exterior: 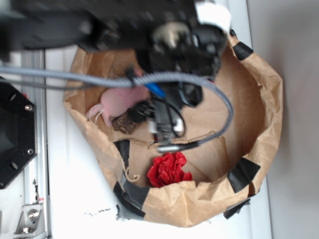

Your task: Grab the black box.

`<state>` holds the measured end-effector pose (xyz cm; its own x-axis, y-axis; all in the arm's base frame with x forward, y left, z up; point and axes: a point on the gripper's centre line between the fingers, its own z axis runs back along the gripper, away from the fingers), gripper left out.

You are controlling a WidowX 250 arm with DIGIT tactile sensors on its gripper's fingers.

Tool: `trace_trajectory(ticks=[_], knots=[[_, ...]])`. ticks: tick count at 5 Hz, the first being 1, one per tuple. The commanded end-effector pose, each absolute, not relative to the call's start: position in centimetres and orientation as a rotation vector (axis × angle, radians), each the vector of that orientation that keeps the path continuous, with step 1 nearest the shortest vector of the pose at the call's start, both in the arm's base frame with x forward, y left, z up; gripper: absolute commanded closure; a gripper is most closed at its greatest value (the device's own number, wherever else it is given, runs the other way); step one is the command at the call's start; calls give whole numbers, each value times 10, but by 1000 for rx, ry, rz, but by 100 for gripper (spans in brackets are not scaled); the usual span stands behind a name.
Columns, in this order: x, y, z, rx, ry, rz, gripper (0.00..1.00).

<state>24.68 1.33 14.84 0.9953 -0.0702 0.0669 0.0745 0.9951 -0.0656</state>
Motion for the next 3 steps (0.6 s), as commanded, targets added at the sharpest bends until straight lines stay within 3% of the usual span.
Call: trace_trajectory(ticks=[1, 3], knots=[[282, 32, 166, -49, -153, -75, 100], [279, 24, 161, -46, -156, -93, 100]])
